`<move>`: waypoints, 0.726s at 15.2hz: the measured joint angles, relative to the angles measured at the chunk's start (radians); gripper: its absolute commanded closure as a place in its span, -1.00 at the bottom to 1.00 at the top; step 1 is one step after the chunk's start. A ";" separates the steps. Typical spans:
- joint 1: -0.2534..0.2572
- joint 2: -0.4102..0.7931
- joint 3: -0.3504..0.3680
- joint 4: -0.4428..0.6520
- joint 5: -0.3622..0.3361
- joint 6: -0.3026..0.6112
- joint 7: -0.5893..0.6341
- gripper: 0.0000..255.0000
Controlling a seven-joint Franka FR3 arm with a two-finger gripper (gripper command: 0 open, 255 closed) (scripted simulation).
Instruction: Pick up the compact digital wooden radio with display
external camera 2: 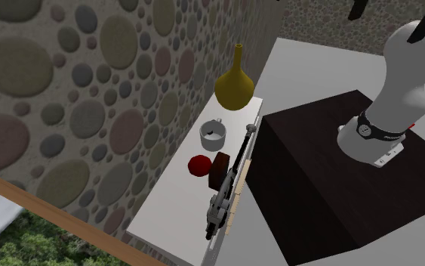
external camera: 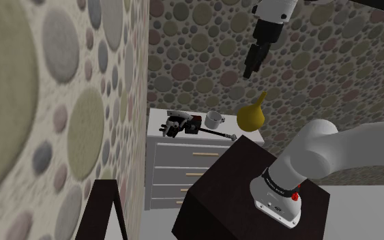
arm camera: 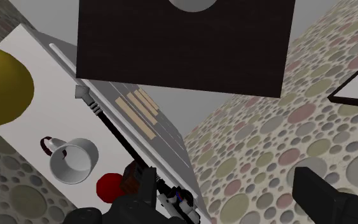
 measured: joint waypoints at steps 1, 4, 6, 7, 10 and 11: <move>0.000 0.000 0.000 0.000 0.000 0.000 0.000 -1.00; 0.000 0.021 -0.016 -0.049 -0.011 0.071 -0.029 -1.00; -0.003 0.039 -0.038 -0.092 -0.025 0.135 -0.063 -1.00; -0.006 0.047 -0.052 -0.117 -0.035 0.170 -0.083 -1.00; -0.003 0.088 -0.071 -0.182 -0.044 0.280 -0.118 -1.00; -0.004 0.110 -0.081 -0.195 -0.049 0.316 -0.133 -1.00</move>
